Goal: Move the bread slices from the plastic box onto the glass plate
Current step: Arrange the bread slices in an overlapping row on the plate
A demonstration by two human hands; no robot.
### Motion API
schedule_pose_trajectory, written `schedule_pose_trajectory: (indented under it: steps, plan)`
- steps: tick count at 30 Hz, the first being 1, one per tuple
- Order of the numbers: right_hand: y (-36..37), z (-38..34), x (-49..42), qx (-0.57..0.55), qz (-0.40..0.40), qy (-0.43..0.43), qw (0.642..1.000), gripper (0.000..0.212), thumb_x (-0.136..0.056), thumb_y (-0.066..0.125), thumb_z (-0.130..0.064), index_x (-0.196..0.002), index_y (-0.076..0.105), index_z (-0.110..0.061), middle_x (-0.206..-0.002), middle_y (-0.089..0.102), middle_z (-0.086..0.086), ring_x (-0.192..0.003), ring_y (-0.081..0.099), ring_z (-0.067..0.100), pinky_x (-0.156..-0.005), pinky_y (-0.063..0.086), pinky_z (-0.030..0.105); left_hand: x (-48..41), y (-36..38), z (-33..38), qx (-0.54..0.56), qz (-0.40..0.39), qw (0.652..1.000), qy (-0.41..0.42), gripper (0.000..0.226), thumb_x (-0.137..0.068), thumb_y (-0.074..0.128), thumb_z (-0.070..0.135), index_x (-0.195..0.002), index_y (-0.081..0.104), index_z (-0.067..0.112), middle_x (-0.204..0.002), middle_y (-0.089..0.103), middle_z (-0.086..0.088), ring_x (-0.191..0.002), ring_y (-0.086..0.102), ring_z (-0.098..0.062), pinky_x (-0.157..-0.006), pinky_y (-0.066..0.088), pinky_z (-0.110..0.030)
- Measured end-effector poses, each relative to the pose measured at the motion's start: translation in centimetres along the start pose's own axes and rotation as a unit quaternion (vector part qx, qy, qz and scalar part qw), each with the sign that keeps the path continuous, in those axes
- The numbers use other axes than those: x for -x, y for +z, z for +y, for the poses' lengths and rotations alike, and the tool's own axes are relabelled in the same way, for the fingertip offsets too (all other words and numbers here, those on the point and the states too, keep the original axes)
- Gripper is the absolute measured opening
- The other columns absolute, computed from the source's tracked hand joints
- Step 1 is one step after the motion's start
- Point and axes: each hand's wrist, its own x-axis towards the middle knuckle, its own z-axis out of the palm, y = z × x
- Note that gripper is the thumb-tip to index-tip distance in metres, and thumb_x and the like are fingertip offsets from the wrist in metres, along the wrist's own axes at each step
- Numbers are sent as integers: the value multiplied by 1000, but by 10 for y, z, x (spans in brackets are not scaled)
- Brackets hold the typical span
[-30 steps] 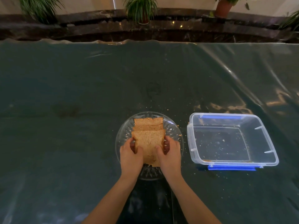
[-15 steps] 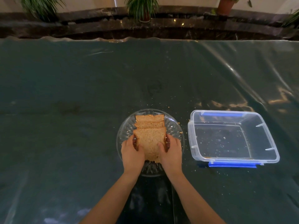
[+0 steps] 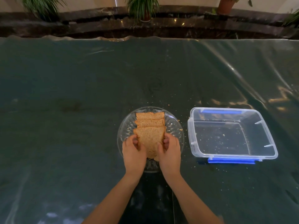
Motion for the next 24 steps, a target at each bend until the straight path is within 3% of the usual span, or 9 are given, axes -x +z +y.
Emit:
schedule_pose_trajectory:
  steps: [5,9,12,14,21,24]
  plan:
    - [-4,-3,1,-54,-5,15,998,30,-83,61,-7,-111,55,-14,-97,56,0,-89,55,14,-80,49,24,-3,0,3,13,-12,1000,-26,39,-85,57,5,-124,54,12,-108,57,-4,-85,52,-12,-77,42,-23]
    - [-7,0,4,-91,-10,33,995,28,-83,61,-8,-107,53,-20,-94,57,-1,-82,55,6,-68,45,7,1,-5,-2,14,-17,1000,-17,38,-85,57,6,-122,57,14,-100,60,1,-79,53,-7,-68,39,-14]
    - [-9,6,6,-95,-19,60,994,28,-83,63,-11,-107,53,-22,-94,59,-2,-81,55,4,-65,44,8,5,-8,-10,17,-19,999,-21,37,-84,59,5,-120,59,13,-89,57,9,-73,51,0,-62,38,-10]
    - [-9,11,7,-88,-25,67,994,29,-83,63,-11,-111,55,-16,-95,60,2,-83,57,9,-66,42,10,6,-8,-12,19,-26,999,-32,36,-84,58,4,-120,59,12,-87,57,9,-74,53,-4,-65,39,-14]
    - [-9,16,3,-39,-27,51,998,32,-83,62,-10,-114,54,-11,-105,57,7,-89,54,12,-73,42,13,0,-5,-13,17,-41,997,-58,39,-82,59,2,-121,56,6,-115,60,-9,-95,59,-18,-79,44,-25]
    - [-10,14,0,-29,-37,58,997,39,-82,64,-12,-119,51,-12,-116,49,7,-105,51,18,-91,49,31,-1,-5,-12,23,-35,997,-66,46,-80,62,6,-125,52,7,-127,49,-11,-110,56,-23,-94,47,-30]
